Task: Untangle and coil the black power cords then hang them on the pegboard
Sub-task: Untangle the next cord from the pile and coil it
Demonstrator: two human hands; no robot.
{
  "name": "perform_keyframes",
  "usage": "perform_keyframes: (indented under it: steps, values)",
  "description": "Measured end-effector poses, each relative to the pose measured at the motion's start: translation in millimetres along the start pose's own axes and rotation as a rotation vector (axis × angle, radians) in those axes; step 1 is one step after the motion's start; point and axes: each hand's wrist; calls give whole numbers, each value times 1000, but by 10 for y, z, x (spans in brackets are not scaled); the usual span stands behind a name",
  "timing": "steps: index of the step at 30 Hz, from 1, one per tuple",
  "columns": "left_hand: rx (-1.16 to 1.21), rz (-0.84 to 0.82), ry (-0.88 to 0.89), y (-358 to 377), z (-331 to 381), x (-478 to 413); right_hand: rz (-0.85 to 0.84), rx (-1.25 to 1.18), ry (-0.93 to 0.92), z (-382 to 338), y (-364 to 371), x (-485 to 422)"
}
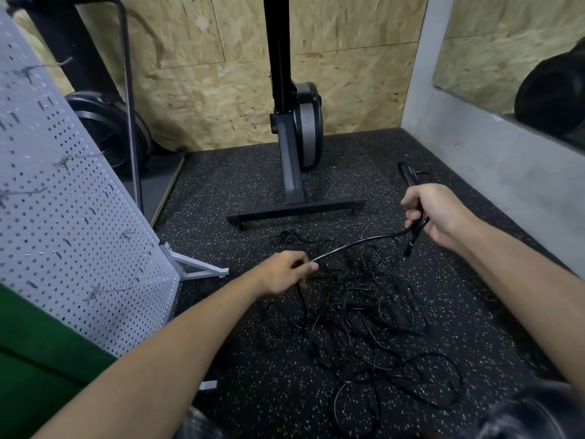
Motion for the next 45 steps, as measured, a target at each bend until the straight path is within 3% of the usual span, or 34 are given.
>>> perform_keyframes:
  steps: [3,7,10,14,22,24,27,30,34,39,42,45]
  values:
    - [209,45,-23,-21,-42,16,0,131,14,82,7,-17]
    - [-97,200,207,-85,160,68,48,560,-50,146,16,-15]
    - [-339,216,345,-131,342,143,-27,803,-26,228,85,53]
    - [-355,285,421,-146,664,234,-139,991,6,386,325,177]
    - [-79,462,354,-219,585,120,-442,577,113,403,392,314]
    - [-25,504,320,-213,523,114,-562,655,108,427,397,326]
    - [59,531,253,-200,477,100,-628,887,-71,454,444,339]
    - [112,534,193,-166,488,105,-738,868,-211,449,525,419]
    - [209,520,184,-172,499,143,-582,945,-310,459,516,366]
    - [268,261,241,-237,505,181,-493,841,-307,392,414,318]
    - [297,246,251,-235,508,162,-498,843,-329,373,384,321]
    - [350,243,289,-250,569,169,-608,733,-314,333,367,348]
Point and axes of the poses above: each hand's wrist, its own x-axis away from the middle knuckle, its own y-axis out of the palm, z = x × y, and after that the axes turned 6 degrees about -x, right-handed
